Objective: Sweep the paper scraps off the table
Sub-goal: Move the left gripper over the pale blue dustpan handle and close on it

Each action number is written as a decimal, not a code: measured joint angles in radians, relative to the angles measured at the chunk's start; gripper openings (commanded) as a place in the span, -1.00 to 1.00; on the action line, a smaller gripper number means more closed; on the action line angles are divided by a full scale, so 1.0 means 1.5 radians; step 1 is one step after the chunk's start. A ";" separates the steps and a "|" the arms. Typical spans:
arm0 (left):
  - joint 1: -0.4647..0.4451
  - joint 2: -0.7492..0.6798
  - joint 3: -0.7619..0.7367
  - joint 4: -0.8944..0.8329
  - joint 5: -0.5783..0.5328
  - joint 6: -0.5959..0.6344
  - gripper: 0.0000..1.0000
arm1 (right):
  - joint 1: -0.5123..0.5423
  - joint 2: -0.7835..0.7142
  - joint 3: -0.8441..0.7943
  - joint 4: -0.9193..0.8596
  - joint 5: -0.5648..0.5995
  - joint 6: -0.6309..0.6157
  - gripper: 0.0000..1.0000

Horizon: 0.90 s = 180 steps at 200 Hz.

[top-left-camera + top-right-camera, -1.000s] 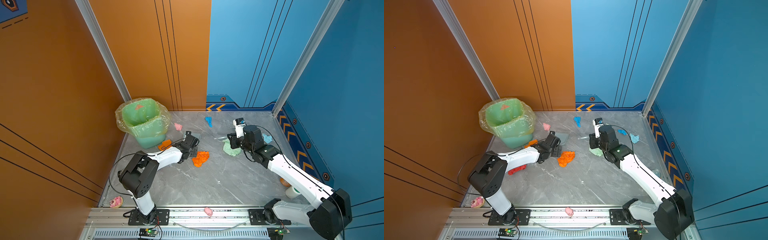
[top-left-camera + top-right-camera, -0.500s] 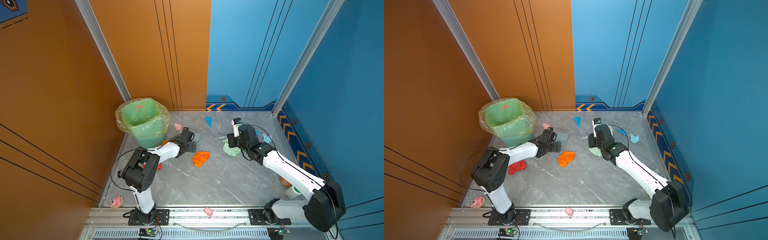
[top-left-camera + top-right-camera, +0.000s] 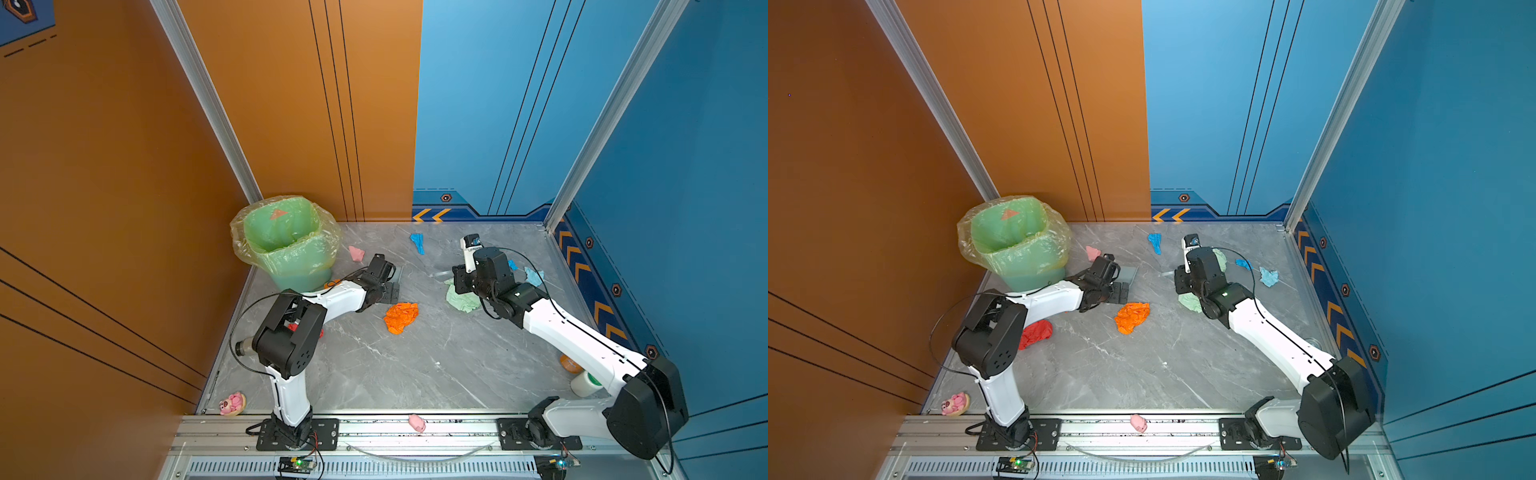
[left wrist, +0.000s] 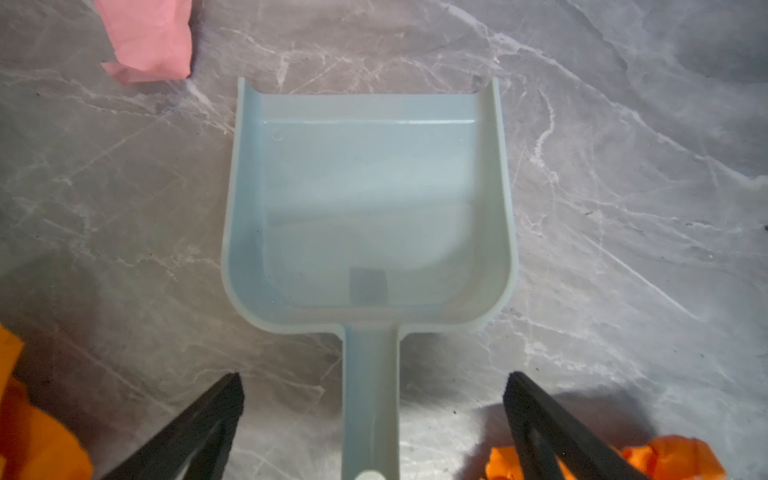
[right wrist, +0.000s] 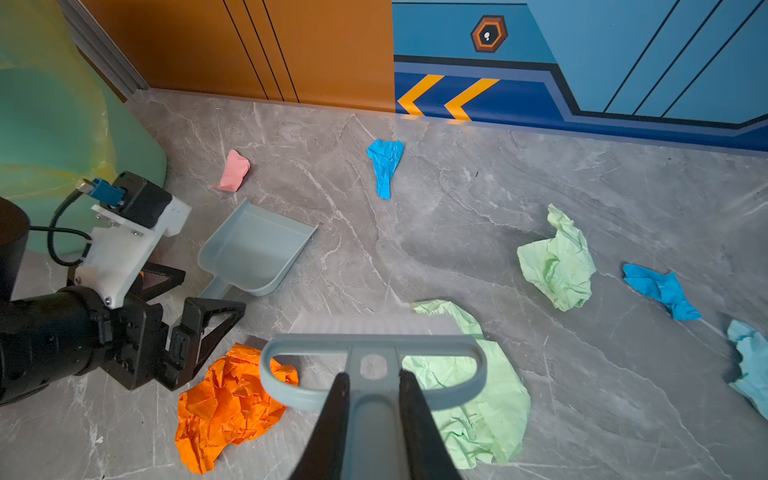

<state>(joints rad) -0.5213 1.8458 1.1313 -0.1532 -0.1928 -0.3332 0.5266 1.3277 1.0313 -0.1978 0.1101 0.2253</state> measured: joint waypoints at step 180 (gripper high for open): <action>-0.007 0.036 -0.017 0.066 0.003 -0.005 0.60 | 0.000 -0.001 -0.006 0.001 -0.002 0.000 -1.00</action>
<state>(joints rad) -0.5312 1.9003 1.1053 -0.0544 -0.1886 -0.3401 0.5266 1.3262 1.0229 -0.1967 0.1078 0.2253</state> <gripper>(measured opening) 0.819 0.192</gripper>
